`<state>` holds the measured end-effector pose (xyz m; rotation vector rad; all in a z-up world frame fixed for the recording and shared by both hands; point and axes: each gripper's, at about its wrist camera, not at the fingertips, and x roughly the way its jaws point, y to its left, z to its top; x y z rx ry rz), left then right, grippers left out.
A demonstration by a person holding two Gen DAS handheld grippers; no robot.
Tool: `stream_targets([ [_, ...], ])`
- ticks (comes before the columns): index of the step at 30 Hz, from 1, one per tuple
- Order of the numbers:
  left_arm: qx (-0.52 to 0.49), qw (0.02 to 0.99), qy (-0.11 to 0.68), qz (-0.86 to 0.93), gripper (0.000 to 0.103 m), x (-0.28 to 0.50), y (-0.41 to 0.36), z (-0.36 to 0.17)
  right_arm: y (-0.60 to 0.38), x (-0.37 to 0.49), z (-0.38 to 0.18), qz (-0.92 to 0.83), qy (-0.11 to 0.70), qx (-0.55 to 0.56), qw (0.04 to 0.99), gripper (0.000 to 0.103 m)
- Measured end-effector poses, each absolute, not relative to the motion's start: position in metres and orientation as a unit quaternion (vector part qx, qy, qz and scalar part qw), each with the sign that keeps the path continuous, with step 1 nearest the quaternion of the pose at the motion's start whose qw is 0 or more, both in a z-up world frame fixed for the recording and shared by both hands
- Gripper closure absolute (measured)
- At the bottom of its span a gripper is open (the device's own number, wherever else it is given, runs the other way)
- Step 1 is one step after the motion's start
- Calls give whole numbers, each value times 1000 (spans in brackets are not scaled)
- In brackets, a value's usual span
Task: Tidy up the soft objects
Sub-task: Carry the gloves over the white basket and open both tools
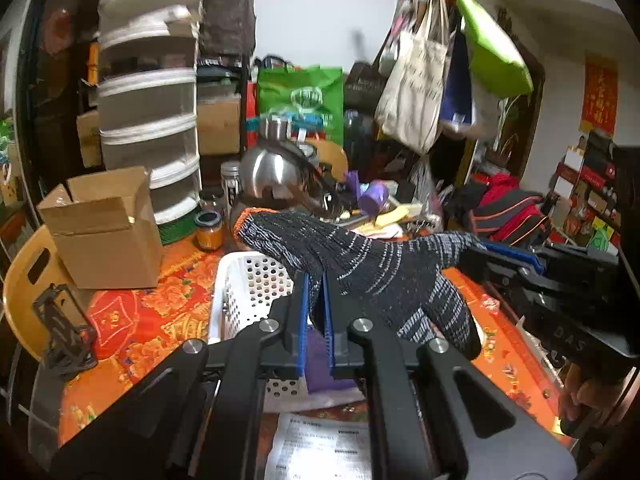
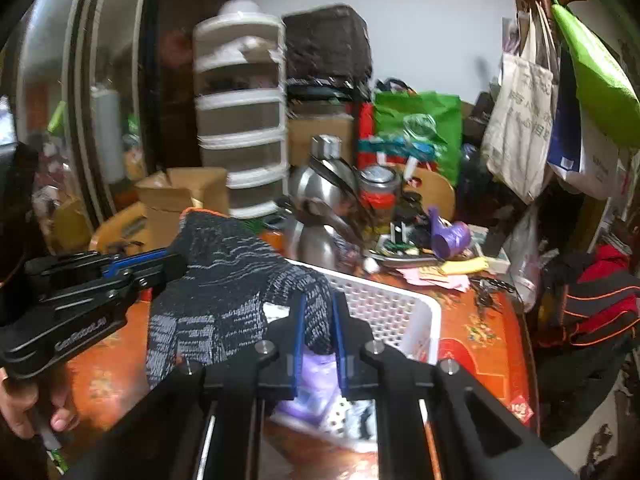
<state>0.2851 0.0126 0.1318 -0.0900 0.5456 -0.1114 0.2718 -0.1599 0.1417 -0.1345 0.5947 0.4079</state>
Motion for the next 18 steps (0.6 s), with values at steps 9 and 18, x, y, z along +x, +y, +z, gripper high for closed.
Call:
stream_targets([
  [9,-53,936,347,-33,97,368,13,74,-145,330,85,172,344,-89,919,92],
  [18,-65,921,384,-36,96,391,10,19,-148,345,47,167,365,-90,911,92],
])
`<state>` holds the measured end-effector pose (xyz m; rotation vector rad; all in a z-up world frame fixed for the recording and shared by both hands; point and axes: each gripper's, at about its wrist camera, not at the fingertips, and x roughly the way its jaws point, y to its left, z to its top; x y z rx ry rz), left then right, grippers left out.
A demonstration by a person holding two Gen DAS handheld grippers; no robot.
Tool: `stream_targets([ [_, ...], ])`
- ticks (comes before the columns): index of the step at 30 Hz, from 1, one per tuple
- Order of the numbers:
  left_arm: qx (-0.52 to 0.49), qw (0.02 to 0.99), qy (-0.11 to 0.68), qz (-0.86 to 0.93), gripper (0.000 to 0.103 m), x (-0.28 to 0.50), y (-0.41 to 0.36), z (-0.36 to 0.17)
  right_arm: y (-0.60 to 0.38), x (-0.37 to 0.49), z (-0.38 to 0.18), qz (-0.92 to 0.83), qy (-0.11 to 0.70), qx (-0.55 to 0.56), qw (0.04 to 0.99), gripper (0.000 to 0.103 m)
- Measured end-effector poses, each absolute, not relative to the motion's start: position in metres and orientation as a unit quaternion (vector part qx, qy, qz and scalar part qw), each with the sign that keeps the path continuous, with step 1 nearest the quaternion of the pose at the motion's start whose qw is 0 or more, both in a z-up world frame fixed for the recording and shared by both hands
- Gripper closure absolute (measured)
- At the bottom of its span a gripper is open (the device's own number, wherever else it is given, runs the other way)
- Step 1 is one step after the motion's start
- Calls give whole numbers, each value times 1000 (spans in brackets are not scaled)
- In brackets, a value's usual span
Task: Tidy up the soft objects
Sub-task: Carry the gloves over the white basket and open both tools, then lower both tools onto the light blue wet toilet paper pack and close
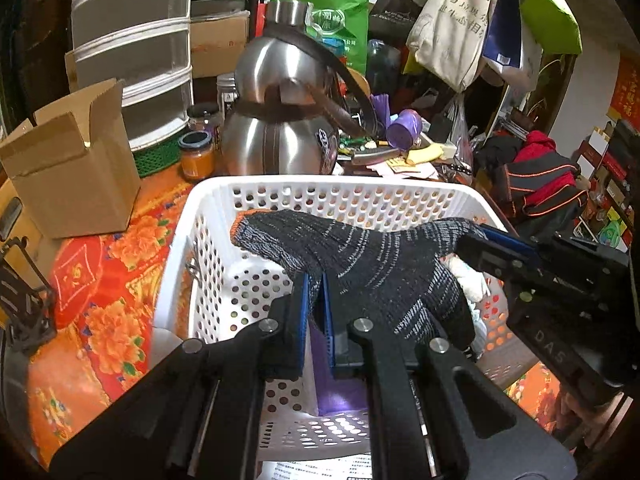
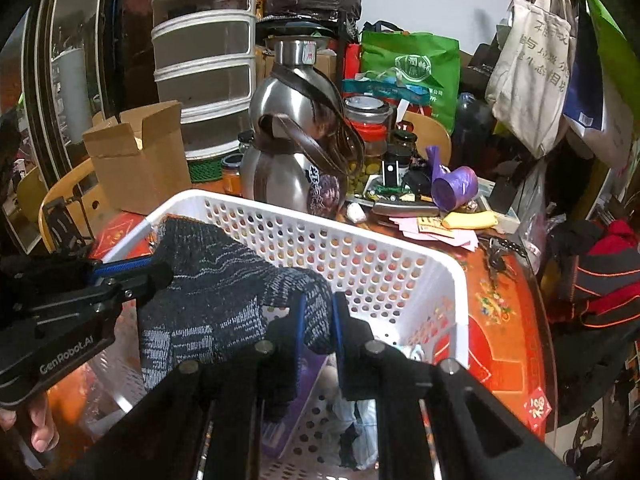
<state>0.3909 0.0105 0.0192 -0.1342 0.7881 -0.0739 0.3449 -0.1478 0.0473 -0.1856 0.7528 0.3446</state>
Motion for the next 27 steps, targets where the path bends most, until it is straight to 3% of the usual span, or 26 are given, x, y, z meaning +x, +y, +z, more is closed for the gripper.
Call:
stream_targets([
  [2,-68,919,387,-34,95,392,9,14,-149,347,45,162,367,-87,912,91],
  [4,-71,918,388,-35,88,390,9,12,-152,348,45,156,365,-79,914,84],
  [7,-52,918,392,-25,68,386,6,8,-163,349,45,144,373,-61,914,70],
  [8,-48,920,387,-16,56,381,7,11,-168,348,46,137,373,-57,916,65],
  [9,-50,923,381,-9,48,377,10,13,-171,347,48,133,371,-53,918,54],
  [13,-62,927,371,-13,41,364,21,22,-182,330,60,118,353,-46,927,31],
  [15,-60,929,366,-15,37,353,24,25,-186,317,66,123,342,-38,931,25],
  [21,-71,930,359,-24,24,317,30,30,-188,299,69,126,340,-39,931,22],
  [27,-66,926,370,-29,24,311,31,27,-188,295,62,129,353,-27,926,22],
])
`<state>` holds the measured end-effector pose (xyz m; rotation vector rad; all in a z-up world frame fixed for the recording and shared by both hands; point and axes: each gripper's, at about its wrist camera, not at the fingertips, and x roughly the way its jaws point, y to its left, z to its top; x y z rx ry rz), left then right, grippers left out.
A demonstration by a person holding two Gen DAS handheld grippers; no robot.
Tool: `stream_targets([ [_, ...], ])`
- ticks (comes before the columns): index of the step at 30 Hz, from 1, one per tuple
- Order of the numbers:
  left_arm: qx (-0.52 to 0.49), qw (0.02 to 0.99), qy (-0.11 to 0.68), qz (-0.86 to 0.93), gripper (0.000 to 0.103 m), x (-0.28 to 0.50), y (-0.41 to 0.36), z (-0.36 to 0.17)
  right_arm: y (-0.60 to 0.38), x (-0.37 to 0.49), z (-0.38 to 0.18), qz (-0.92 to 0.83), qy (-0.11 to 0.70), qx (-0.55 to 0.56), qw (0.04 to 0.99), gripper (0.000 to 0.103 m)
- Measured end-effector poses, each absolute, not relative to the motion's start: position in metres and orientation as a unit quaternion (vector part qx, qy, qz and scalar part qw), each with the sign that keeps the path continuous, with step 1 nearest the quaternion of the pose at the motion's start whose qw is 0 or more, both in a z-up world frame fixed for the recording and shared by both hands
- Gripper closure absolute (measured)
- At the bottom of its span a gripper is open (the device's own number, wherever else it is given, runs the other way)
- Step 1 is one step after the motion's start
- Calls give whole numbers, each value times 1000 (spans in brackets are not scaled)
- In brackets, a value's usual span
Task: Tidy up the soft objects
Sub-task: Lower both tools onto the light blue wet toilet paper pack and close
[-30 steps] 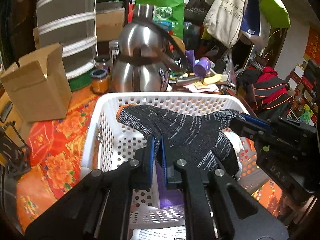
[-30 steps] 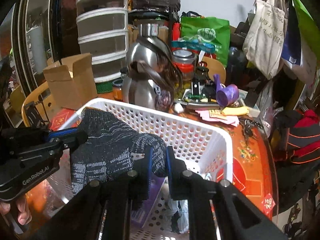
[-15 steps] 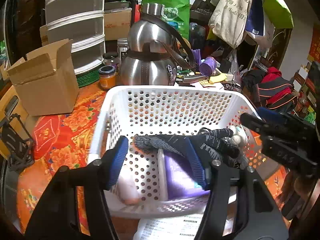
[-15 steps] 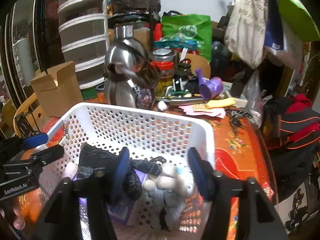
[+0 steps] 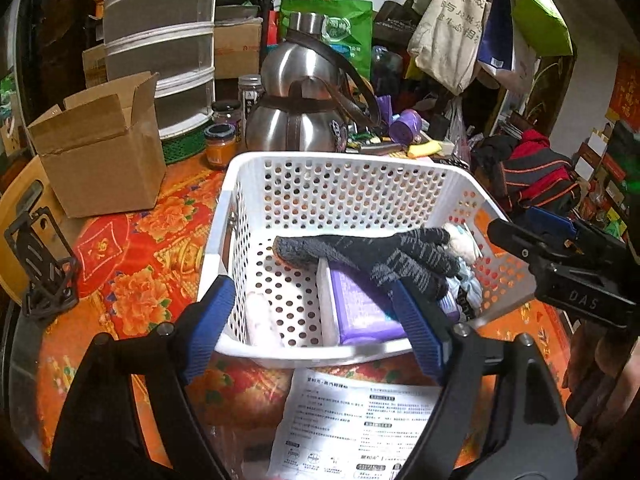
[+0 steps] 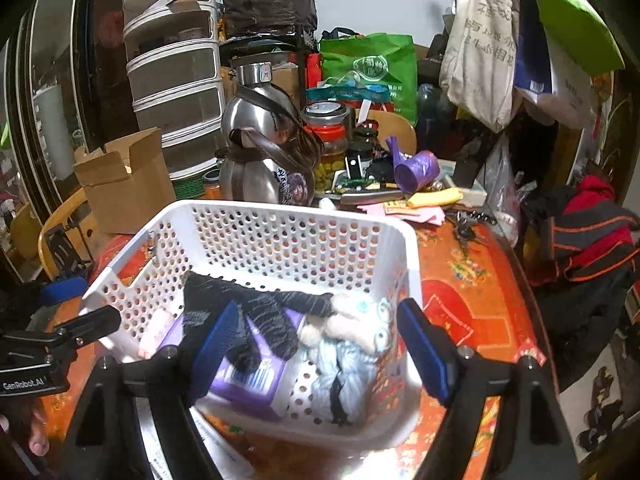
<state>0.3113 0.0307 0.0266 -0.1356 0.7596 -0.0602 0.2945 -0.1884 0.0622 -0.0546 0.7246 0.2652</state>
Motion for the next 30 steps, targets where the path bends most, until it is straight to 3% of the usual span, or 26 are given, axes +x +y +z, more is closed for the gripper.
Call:
stream_targets([
  [6,-73,928,361,-57,23,262,42,21,-207,223,48,146,345,-10,927,19],
  [15,-89,942,318,-51,23,111,63,-33,-225,84,-36,177,396,68,899,19],
  [21,-64,926,360,-91,23,93,52,-78,-196,38,-57,196,384,48,901,19],
  [23,-59,921,371,-100,23,94,46,-87,-186,37,-60,188,384,29,904,21],
  [25,-49,920,374,-108,23,95,38,-90,-179,38,-63,201,389,33,898,29],
  [30,-27,917,380,-120,32,93,25,-96,-165,43,-69,221,395,25,891,42],
])
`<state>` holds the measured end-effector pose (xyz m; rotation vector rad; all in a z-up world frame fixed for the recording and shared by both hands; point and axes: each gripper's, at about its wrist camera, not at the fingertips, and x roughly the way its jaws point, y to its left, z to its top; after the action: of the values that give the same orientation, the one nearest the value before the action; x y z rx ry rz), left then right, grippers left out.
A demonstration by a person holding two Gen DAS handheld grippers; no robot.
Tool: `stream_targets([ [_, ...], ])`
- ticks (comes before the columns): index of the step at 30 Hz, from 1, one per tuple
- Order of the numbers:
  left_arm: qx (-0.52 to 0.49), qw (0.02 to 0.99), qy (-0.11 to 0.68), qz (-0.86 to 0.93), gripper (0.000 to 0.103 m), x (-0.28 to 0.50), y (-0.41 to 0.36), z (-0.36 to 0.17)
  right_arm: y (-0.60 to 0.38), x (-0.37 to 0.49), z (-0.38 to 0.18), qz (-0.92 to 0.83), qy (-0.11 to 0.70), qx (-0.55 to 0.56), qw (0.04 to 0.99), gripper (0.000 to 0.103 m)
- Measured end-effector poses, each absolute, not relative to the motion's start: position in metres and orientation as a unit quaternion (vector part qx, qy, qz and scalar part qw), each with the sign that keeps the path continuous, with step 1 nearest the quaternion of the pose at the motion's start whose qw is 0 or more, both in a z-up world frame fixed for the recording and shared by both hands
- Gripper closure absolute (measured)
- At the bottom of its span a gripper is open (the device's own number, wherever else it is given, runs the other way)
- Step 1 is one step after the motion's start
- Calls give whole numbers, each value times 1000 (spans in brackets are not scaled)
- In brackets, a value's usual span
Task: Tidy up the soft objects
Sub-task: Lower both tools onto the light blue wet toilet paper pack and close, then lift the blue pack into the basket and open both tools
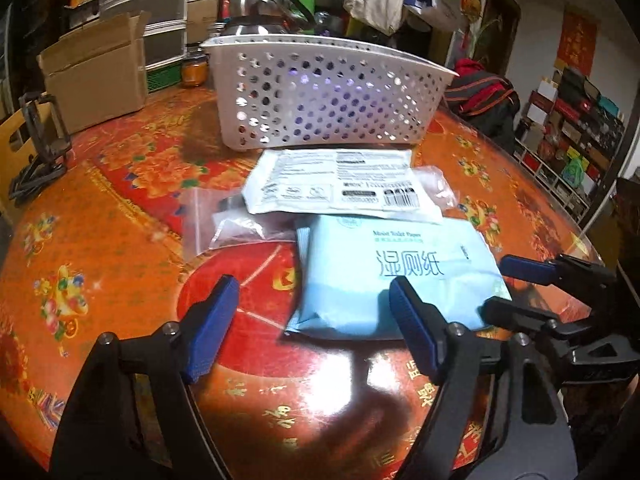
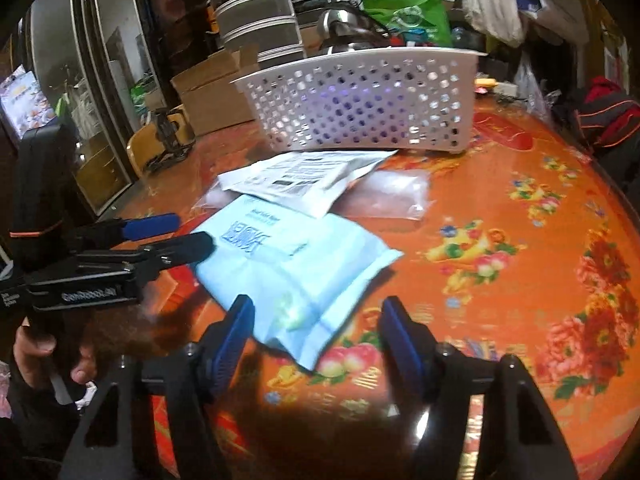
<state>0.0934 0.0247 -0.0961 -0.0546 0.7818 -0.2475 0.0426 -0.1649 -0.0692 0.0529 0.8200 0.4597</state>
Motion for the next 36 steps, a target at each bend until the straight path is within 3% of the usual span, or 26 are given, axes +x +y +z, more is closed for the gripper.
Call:
stream_targets([
  [2,-22,915,383,-126,35,93,22,-97,-164,44,-70,233,395,29,888,48],
  [8,-21,904,394,-162,50,99,15,-99,-159,43,-70,245,395,18,885,54],
  [9,-22,901,396,-174,50,100,13,-99,-158,44,-71,253,399,19,881,60],
  [16,-27,895,402,-189,52,101,11,-100,-151,43,-69,258,393,2,882,67],
  [25,-26,906,387,-173,65,82,5,-96,-151,37,-62,257,373,-27,891,83],
  [36,-23,916,373,-144,65,69,-2,-99,-151,35,-65,255,365,-37,894,85],
])
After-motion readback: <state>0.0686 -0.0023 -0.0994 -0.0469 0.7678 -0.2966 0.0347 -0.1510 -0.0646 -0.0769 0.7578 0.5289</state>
